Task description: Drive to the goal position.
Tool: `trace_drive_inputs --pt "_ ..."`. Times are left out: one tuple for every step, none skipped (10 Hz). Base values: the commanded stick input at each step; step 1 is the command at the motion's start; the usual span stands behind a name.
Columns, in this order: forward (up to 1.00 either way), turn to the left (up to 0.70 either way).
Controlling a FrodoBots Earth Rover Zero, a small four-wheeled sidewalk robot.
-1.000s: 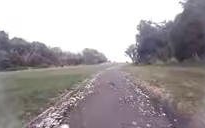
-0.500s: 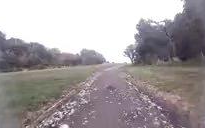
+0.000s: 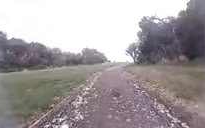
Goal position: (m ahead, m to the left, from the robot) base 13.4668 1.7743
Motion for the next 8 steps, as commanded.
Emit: trace_drive_inputs --pt "1.00 -0.30" --pt "1.00 -0.39" --pt "1.00 -0.39" --pt "1.00 -0.02" --pt "1.00 -0.01" --pt "1.00 0.00" --pt "1.00 0.00" --pt "1.00 0.00"
